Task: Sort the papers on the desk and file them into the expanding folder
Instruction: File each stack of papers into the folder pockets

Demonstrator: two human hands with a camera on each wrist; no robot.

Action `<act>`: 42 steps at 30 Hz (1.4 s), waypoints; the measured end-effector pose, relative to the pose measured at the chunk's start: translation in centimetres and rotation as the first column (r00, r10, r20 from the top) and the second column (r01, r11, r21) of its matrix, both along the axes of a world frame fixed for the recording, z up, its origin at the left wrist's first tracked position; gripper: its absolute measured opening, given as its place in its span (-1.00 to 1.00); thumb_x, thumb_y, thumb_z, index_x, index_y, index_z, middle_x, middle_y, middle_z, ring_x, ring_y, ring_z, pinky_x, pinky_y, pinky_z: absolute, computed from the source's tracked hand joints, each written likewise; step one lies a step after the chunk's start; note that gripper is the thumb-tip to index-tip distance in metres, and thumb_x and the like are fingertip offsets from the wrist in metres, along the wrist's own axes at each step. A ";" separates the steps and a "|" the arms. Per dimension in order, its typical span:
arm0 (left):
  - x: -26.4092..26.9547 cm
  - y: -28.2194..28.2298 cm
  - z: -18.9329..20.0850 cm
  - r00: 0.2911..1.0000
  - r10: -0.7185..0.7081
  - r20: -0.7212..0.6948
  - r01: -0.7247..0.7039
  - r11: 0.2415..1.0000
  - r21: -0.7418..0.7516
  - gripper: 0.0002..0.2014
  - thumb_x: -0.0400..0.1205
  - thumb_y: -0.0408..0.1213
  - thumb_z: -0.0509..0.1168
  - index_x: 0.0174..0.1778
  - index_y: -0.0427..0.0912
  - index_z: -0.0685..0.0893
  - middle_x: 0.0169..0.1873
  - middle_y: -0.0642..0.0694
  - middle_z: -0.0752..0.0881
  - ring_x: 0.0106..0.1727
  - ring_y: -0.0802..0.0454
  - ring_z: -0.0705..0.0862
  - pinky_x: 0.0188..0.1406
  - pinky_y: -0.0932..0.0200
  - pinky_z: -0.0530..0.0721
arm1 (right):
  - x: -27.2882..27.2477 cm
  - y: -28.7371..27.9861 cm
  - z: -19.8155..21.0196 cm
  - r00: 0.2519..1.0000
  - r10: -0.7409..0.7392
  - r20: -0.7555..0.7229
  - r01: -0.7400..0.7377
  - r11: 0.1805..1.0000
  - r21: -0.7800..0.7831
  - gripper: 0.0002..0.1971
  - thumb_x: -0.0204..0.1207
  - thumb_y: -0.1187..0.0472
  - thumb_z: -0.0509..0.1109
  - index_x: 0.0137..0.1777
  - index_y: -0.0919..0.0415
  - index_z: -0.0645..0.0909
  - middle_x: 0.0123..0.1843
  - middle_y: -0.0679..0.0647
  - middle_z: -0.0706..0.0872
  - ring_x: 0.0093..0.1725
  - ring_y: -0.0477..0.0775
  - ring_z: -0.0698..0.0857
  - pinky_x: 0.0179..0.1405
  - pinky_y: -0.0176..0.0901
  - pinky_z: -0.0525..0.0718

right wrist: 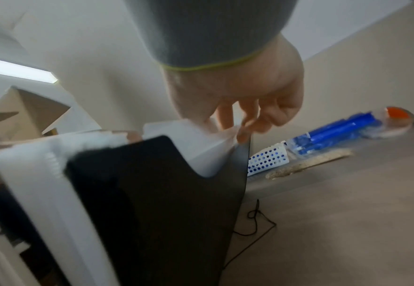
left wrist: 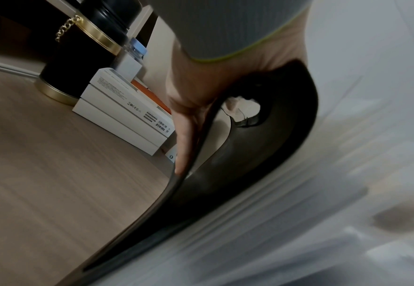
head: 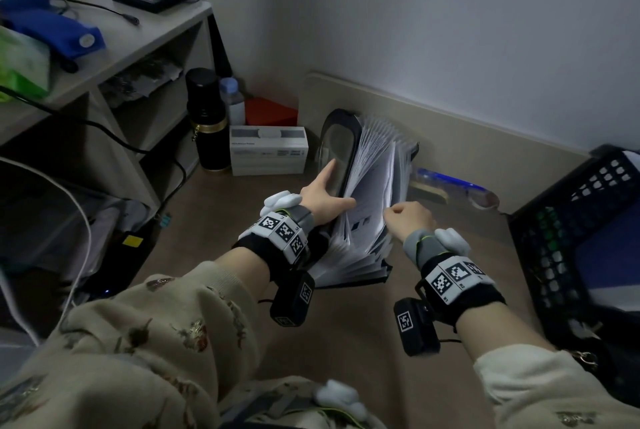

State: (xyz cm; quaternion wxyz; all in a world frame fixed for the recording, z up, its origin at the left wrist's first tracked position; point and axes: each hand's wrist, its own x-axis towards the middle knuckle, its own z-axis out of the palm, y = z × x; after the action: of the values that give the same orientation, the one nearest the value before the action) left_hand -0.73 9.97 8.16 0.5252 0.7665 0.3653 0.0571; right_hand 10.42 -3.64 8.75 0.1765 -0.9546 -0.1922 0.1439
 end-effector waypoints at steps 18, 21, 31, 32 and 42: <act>-0.2 0.2 0.0 1.000 0.003 0.005 -0.003 1.000 -0.019 -0.08 0.39 -0.06 0.43 0.62 0.40 0.10 0.52 -0.04 0.47 0.36 -0.08 0.56 0.34 0.11 0.53 | -1.0 -1.1 -2.1 0.926 -0.135 -0.354 0.326 0.760 0.562 -0.49 0.67 0.26 0.12 0.61 0.02 0.24 0.49 0.06 0.46 0.45 0.16 0.47 0.43 0.05 0.39; -0.3 0.5 0.0 1.000 0.014 0.002 -0.014 1.000 -0.007 -0.08 0.40 -0.07 0.44 0.63 0.38 0.10 0.52 -0.03 0.47 0.38 -0.06 0.55 0.32 0.17 0.51 | -0.4 -1.1 -2.3 0.899 -0.128 -0.418 0.340 0.807 0.483 -0.69 0.66 0.22 0.14 0.35 0.16 0.51 0.23 0.17 0.64 0.24 0.25 0.57 0.21 0.04 0.51; 0.1 0.0 -0.2 1.000 0.017 -0.012 -0.017 0.999 0.032 -0.09 0.42 -0.07 0.43 0.64 0.38 0.10 0.52 -0.03 0.47 0.37 -0.05 0.55 0.31 0.20 0.49 | 0.5 -0.9 -2.9 0.883 -0.106 -0.458 0.309 0.865 0.395 -0.63 0.43 0.42 0.16 -0.55 0.09 0.23 -0.43 0.14 0.27 -0.30 0.09 0.29 -0.22 -0.05 0.22; 0.2 0.0 -0.2 1.000 0.016 -0.014 -0.016 0.999 0.033 -0.09 0.41 -0.06 0.43 0.63 0.38 0.10 0.52 -0.03 0.48 0.36 -0.05 0.56 0.30 0.19 0.49 | 0.4 -0.9 -2.7 0.881 -0.102 -0.463 0.307 0.867 0.393 -0.63 0.43 0.43 0.16 -0.55 0.10 0.23 -0.44 0.13 0.26 -0.31 0.08 0.28 -0.22 -0.05 0.22; 0.0 0.2 -0.1 1.000 0.031 -0.006 -0.031 0.999 0.017 -0.09 0.40 -0.09 0.45 0.63 0.37 0.13 0.45 -0.03 0.55 0.33 -0.04 0.59 0.32 0.18 0.53 | 0.1 -0.6 -1.8 0.815 -0.049 -0.578 0.273 0.912 0.308 -0.78 0.59 0.32 0.19 -0.31 0.25 0.44 -0.36 0.17 0.55 -0.28 0.16 0.54 -0.16 -0.03 0.51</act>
State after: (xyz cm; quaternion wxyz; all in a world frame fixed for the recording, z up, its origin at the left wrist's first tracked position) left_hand -0.72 10.20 8.06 0.5164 0.7655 0.3782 0.0658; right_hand 10.50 -4.23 6.94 0.4163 -0.8313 -0.0732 0.3610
